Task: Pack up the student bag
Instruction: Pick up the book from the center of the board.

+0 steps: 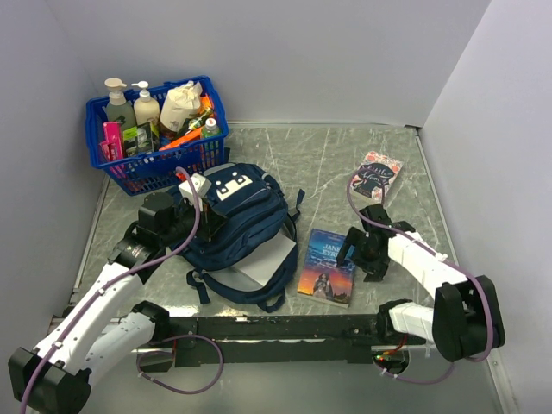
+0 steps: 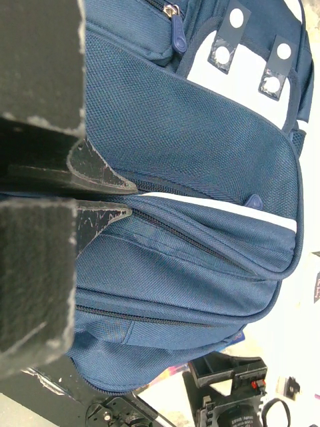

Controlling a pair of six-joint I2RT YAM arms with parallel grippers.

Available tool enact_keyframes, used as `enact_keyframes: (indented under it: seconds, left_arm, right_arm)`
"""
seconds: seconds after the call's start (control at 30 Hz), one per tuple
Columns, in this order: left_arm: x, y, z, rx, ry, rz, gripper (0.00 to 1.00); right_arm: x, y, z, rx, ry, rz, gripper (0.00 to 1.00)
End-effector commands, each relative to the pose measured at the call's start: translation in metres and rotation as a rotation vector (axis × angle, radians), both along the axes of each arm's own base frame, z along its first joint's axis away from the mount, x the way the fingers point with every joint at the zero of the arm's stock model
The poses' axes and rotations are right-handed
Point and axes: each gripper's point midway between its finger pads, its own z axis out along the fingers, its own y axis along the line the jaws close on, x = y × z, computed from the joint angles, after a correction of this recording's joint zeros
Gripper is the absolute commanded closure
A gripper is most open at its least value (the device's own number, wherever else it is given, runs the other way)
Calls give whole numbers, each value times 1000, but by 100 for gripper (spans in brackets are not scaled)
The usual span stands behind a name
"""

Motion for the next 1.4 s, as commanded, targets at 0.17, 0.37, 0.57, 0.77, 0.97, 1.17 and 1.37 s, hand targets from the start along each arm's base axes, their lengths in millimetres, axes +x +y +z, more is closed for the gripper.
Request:
enact_keyframes:
  seconds: [0.17, 0.37, 0.57, 0.77, 0.97, 1.17, 1.37]
  left_arm:
    - [22, 11, 26, 3, -85, 82, 99]
    - [24, 11, 29, 3, -86, 77, 99]
    - [26, 11, 33, 4, -88, 79, 99]
    - [27, 11, 35, 0, -93, 80, 99]
    - [27, 10, 36, -4, -92, 76, 99]
    - [27, 9, 38, -10, -93, 76, 99]
    - [28, 9, 39, -14, -90, 74, 99]
  right_arm:
    - [30, 62, -8, 354, -175, 106, 18]
    - [28, 95, -7, 581, -210, 182, 24]
    - [36, 113, 28, 713, -346, 273, 32]
    - [35, 120, 74, 779, -455, 363, 37]
    - [32, 122, 103, 804, -530, 390, 36]
    - [31, 122, 81, 779, -461, 392, 46]
    - [29, 113, 41, 607, -316, 409, 52]
